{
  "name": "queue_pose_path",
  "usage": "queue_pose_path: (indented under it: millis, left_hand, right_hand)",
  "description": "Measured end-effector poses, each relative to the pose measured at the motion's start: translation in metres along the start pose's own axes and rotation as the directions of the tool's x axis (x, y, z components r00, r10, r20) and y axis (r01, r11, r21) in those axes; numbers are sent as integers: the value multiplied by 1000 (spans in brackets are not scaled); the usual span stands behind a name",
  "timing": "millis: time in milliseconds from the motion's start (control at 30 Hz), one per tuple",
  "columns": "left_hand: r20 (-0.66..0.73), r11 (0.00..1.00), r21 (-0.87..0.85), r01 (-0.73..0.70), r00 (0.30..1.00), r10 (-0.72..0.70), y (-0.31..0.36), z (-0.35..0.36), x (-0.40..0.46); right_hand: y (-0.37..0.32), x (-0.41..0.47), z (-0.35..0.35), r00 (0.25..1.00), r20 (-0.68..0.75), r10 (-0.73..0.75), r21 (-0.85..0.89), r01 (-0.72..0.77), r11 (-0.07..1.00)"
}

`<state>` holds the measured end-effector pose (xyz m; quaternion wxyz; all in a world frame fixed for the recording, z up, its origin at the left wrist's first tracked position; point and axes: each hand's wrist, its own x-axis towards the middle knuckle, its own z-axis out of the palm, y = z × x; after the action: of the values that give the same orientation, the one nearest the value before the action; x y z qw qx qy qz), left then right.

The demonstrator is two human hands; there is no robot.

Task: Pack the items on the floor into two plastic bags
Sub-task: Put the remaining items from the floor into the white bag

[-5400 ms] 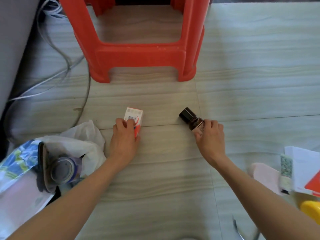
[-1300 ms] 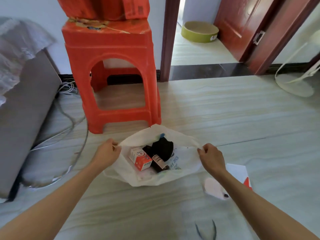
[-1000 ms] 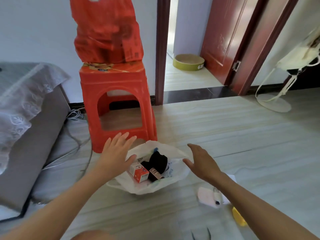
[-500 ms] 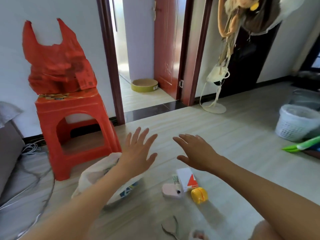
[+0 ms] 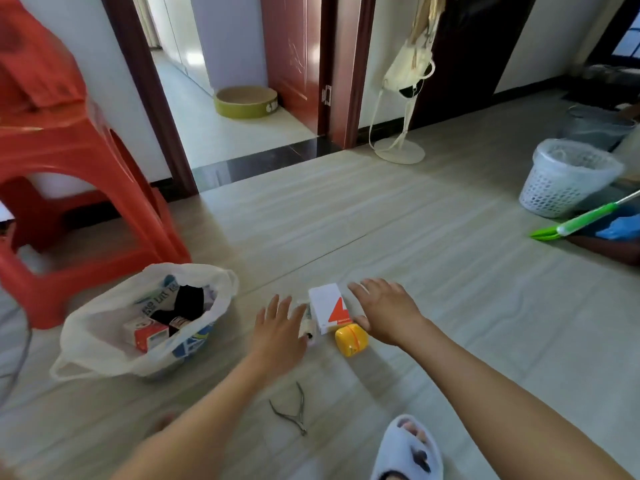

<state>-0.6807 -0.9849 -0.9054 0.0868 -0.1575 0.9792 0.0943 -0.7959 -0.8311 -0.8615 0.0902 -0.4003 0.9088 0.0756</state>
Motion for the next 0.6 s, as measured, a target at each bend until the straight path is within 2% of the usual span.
queue_pose_path:
  millis: [100, 167, 333, 400, 467, 533, 600]
  left_hand:
    - [93, 1000, -20, 23, 995, -21, -15, 43, -1]
    - [108, 996, -57, 63, 993, -56, -32, 60, 8]
    - [186, 993, -71, 93, 979, -78, -61, 98, 57]
    - [240, 991, -91, 102, 968, -77, -62, 117, 81]
    - [245, 981, -144, 134, 965, -95, -57, 136, 106]
    - [211, 947, -229, 228, 961, -180, -51, 151, 132]
    - [215, 889, -311, 337, 936, -280, -48, 166, 155]
  right_hand:
    - [8, 26, 34, 994, 93, 59, 51, -64, 997]
    - [8, 42, 61, 980, 164, 112, 143, -136, 980]
    - [3, 76, 137, 901, 311, 303, 365, -407, 837]
    - [2, 89, 161, 827, 311, 467, 421, -561, 713]
    - [2, 103, 181, 707, 344, 618, 467, -700, 541]
    - [2, 119, 200, 604, 432, 670, 508, -777, 372]
    - [2, 134, 218, 533, 534, 657, 524, -818, 238]
